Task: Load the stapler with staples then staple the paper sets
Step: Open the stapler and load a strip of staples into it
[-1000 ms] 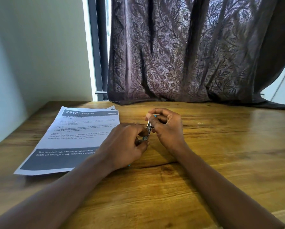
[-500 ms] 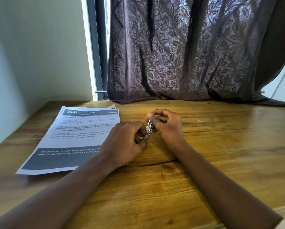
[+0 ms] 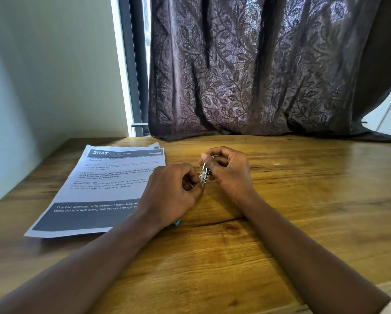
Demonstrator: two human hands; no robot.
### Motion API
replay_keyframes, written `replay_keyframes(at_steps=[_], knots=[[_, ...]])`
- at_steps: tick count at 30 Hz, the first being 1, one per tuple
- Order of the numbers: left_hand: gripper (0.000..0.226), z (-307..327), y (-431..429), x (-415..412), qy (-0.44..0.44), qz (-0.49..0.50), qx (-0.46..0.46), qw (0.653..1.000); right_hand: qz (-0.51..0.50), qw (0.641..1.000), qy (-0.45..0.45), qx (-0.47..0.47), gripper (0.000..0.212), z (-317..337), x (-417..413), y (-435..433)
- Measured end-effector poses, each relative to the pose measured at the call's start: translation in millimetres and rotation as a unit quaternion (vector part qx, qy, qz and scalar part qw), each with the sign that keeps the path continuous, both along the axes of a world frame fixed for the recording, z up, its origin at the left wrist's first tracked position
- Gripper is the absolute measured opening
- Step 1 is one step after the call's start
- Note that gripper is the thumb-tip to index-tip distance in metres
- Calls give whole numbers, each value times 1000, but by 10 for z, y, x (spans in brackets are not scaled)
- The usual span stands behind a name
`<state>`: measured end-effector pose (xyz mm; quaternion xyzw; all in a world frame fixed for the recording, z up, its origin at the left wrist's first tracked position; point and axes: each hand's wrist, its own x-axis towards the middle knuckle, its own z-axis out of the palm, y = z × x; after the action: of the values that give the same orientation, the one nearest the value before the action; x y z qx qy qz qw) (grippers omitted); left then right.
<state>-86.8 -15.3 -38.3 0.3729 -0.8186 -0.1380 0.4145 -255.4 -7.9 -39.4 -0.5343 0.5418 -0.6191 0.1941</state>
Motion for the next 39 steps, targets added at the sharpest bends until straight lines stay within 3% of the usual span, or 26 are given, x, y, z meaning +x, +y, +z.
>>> replay_keyframes(at_steps=[6,10,14,18,23,30,35,37,39], knots=[[16,18,39,-6,-4,-21,-45,999,-6,1000,9,5,6,3,11,-6],[13,22,32,-2,53,-4,-51,997,-19,1000,21,8,6,-32,5,-35],[15,95,10,6,146,8,-26,989,-17,999,31,26,8,-56,-2,-52],[15,159,-167,23,157,24,27,987,-52,989,117,77,17,-49,-24,-50],[15,195,-450,-72,74,21,89,993,-68,976,182,97,21,-5,-65,-21],[13,113,-653,-163,-114,32,33,992,-99,956,247,120,25,-43,-118,-72],[13,124,-608,-82,-113,17,30,993,-119,940,288,143,21,-56,-103,-116],[22,232,-531,3,-99,-31,57,993,-128,930,307,155,20,-46,-97,-122],[39,341,-423,139,-145,-110,109,977,-135,926,315,158,18,-26,-104,-108]])
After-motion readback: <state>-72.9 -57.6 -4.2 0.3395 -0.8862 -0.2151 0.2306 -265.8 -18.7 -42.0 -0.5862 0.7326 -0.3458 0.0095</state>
